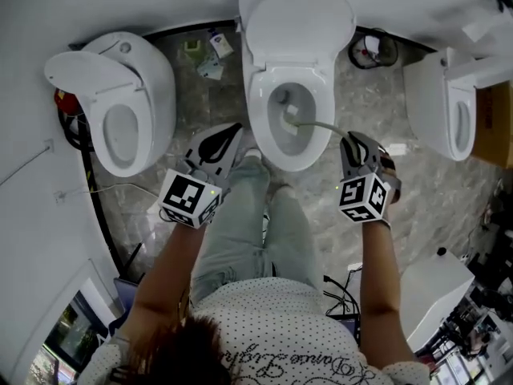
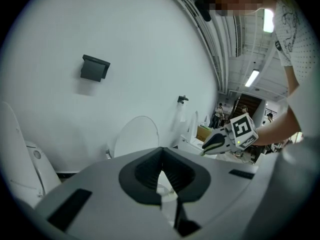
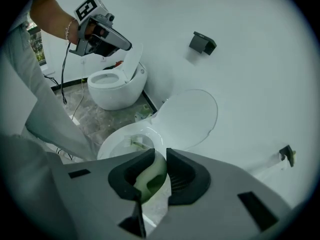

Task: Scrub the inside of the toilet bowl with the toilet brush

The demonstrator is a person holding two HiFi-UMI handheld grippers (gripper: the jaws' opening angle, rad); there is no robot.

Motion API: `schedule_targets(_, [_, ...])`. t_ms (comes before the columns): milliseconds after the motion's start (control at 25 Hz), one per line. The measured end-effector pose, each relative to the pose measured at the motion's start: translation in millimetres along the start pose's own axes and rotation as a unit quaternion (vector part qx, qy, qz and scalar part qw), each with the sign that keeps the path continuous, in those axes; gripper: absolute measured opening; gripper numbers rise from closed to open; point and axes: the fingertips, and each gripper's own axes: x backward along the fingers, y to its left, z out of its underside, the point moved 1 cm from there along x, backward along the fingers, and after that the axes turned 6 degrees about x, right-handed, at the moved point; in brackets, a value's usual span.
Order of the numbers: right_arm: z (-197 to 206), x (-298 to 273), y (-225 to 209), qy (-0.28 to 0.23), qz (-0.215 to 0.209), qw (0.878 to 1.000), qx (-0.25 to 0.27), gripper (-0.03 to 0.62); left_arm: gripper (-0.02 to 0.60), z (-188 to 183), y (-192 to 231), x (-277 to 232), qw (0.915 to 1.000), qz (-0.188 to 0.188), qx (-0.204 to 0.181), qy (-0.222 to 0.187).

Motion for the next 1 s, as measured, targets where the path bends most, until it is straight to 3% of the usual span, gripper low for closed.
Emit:
schedule_targets(320, [17,-58,8,0.013,-0.020,1.000,-0.011,0.081,0.003,13,20,-15,0.9999,-0.012,0.005,0.008])
schedule_targets(520, [34,-103,20,0.011,-0.033,0.999,-0.010,0.081,0.003,34,24,-28,0.9991,-0.029,0.028,0.014])
schedule_targets(1000, [75,-201,48,0.015,-0.049,0.999,-0.017,0.082,0.003,87,30,-57,0.9977,-0.054,0.035,0.020])
